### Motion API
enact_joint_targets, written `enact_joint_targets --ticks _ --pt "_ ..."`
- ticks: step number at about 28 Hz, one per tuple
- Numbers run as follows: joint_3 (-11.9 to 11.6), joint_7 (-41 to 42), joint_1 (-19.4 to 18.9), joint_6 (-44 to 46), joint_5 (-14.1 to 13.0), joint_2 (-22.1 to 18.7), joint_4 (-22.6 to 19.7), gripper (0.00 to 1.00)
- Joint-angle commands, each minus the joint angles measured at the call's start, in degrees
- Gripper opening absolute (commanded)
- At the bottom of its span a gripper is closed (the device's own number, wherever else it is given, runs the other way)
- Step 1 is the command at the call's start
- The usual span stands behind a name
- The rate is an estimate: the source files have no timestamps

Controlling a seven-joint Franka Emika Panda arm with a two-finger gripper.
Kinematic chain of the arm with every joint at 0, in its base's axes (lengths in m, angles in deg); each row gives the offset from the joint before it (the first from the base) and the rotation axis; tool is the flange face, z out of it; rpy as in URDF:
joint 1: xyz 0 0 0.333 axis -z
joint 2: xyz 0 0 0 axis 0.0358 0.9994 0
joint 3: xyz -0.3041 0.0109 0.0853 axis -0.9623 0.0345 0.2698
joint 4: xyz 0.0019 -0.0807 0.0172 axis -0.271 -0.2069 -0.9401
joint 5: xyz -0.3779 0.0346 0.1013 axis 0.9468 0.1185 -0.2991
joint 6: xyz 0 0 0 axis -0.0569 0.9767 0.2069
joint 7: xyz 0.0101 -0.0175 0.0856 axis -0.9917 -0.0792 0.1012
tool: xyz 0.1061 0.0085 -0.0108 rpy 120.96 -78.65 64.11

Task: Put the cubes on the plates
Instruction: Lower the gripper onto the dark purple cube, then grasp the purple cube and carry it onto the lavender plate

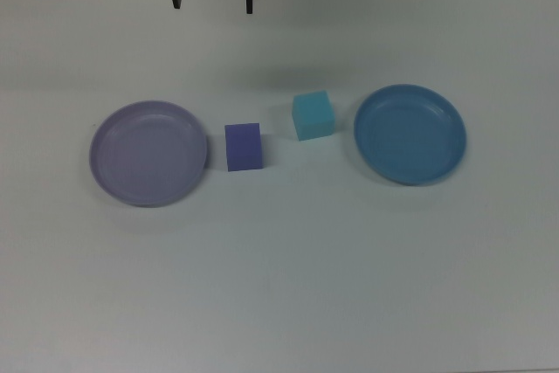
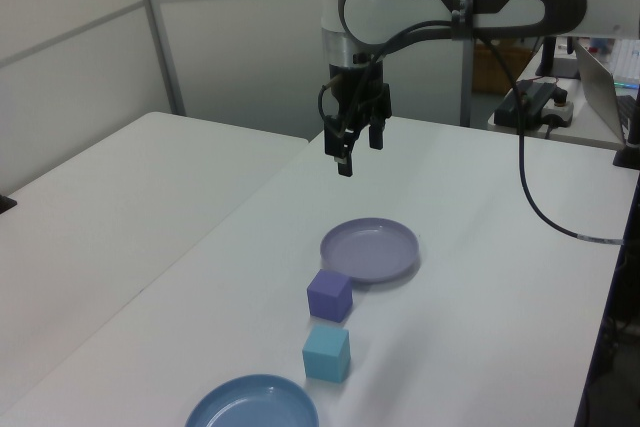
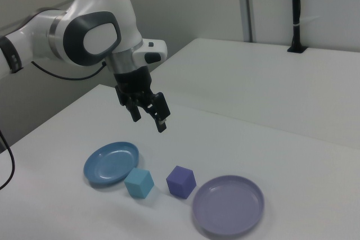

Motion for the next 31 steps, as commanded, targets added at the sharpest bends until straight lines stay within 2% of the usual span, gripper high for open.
enact_joint_targets --ticks 1,5,7,14,15,16,19,22,27,31 --pt "0.02 1.63 -2.66 0.37 -0.16 2.80 -0.34 1.00" --pt "0.03 3.47 -3.04 -1.03 0.46 5.28 -0.34 1.00" --pt "0.03 4.70 -3.22 -4.89 1.86 6.51 -0.60 1.00" --pt "-0.06 4.97 -3.74 -15.79 2.66 10.90 -4.73 1.00" --pt "0.03 4.88 -3.83 -16.84 3.18 11.61 -5.17 1.00" --pt "0.03 4.62 -4.01 -18.07 5.01 13.27 -5.61 1.00" --pt "0.03 4.35 -4.44 -18.96 8.19 15.83 -5.96 1.00" --pt "-0.06 3.65 -4.71 -22.11 9.51 18.28 -6.66 1.00" --pt "-0.06 3.21 -4.71 -24.85 11.18 19.61 -8.24 1.00" --pt "0.03 3.12 -4.80 -25.47 11.36 19.61 -8.69 1.00"
